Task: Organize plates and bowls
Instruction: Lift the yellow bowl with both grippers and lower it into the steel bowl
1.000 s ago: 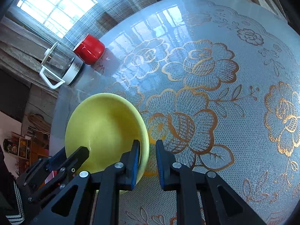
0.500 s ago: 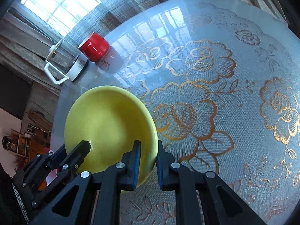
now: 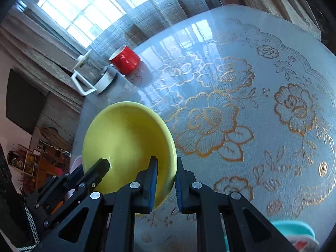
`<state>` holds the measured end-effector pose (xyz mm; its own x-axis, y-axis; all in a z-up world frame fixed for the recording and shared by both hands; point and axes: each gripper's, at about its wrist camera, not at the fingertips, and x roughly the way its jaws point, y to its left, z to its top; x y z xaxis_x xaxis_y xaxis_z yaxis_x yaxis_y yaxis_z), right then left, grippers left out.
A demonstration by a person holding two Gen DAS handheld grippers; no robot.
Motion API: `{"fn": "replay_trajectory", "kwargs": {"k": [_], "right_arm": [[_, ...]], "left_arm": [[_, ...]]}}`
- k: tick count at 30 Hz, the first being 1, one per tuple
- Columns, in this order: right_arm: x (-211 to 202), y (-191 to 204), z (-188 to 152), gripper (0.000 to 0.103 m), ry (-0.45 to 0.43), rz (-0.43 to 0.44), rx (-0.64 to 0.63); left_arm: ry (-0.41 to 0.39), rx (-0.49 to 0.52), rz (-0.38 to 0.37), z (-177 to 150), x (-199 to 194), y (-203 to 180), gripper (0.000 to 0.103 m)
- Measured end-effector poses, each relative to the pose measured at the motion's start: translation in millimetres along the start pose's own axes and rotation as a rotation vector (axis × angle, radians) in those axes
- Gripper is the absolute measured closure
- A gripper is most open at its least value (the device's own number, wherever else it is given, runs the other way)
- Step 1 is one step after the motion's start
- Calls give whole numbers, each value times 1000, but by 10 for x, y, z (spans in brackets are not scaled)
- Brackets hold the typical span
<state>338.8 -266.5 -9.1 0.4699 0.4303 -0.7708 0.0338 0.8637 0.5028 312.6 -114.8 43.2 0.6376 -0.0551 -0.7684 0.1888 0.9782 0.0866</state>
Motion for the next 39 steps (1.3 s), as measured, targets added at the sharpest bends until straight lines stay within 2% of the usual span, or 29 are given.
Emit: {"fn": "replay_trajectory", "kwargs": {"k": [9, 18, 31, 39], "right_arm": [[-170, 250, -211, 88, -44, 37, -25], [-345, 373, -537, 88, -73, 88, -23], [-566, 499, -932, 88, -137, 104, -39], [-576, 601, -1069, 88, -149, 102, -70]], "left_arm": [[-57, -66, -20, -279, -366, 149, 86], [-122, -93, 1, -583, -692, 241, 86], [-162, -132, -3, -963, -981, 314, 86], [-155, -154, 2, -1165, -1041, 394, 86]]}}
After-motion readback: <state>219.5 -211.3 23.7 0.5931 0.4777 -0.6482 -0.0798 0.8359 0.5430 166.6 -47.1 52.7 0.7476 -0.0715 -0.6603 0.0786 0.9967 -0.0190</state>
